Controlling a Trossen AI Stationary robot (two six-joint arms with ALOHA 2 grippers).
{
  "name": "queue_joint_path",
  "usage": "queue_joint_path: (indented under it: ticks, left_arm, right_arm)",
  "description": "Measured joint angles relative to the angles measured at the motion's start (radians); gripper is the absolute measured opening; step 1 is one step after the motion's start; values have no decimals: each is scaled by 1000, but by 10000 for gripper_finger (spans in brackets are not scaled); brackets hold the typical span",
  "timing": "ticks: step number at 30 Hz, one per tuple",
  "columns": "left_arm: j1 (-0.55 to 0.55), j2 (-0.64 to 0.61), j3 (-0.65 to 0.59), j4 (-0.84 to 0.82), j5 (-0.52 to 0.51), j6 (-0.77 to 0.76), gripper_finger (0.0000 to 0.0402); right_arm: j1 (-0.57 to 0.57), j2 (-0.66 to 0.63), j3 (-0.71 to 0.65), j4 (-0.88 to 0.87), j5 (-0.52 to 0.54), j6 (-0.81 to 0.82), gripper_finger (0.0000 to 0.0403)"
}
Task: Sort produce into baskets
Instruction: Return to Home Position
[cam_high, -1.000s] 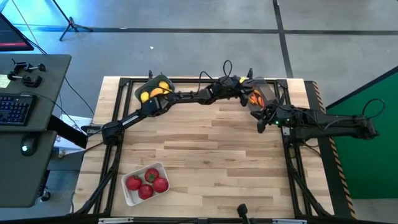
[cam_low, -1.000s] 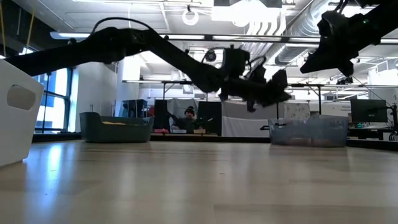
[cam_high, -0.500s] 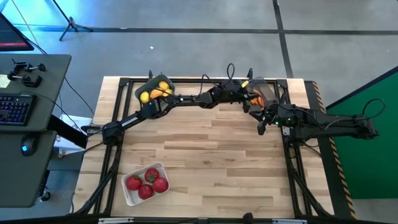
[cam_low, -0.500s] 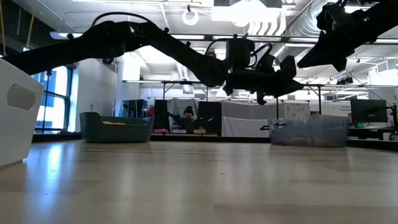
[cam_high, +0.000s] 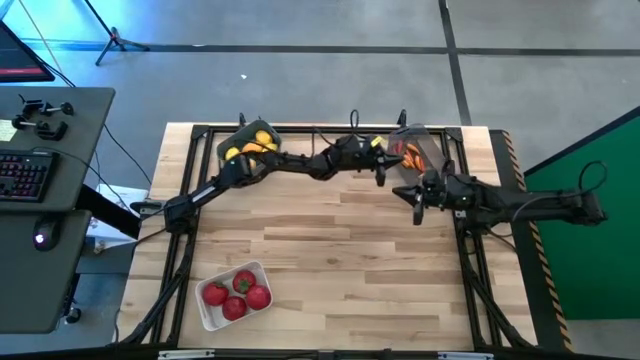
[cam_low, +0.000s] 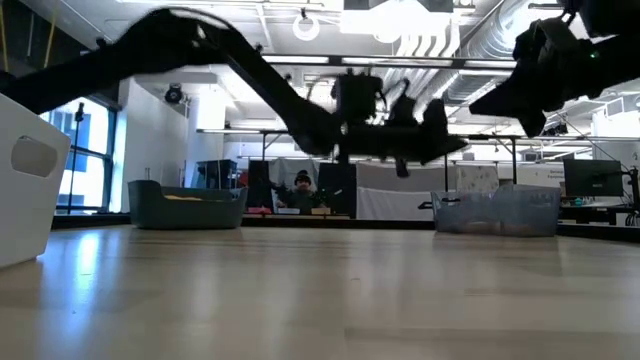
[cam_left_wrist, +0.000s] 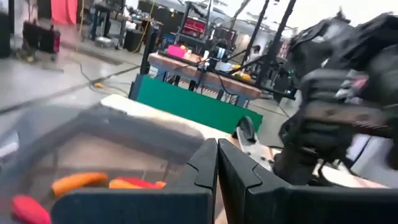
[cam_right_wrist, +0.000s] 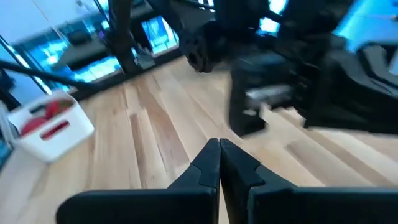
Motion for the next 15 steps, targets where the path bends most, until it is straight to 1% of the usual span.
queue_joint_path:
  ticks: [2, 7, 10, 15]
  left_arm:
    - [-1, -68, -77, 8, -2, 38, 0]
    - [-1, -241, -336, 43, -26, 110, 0]
    - [0, -324, -490, 136, -50, 106, 0]
    - [1, -431, -748, 307, -85, 82, 0]
  right_arm:
    - [0, -50, -28, 23, -10, 0, 0]
    - [0, -209, -90, 16, -23, -28, 0]
    - [0, -309, -123, -4, -14, -51, 0]
    - [-1, -459, -132, -122, 18, -77, 0]
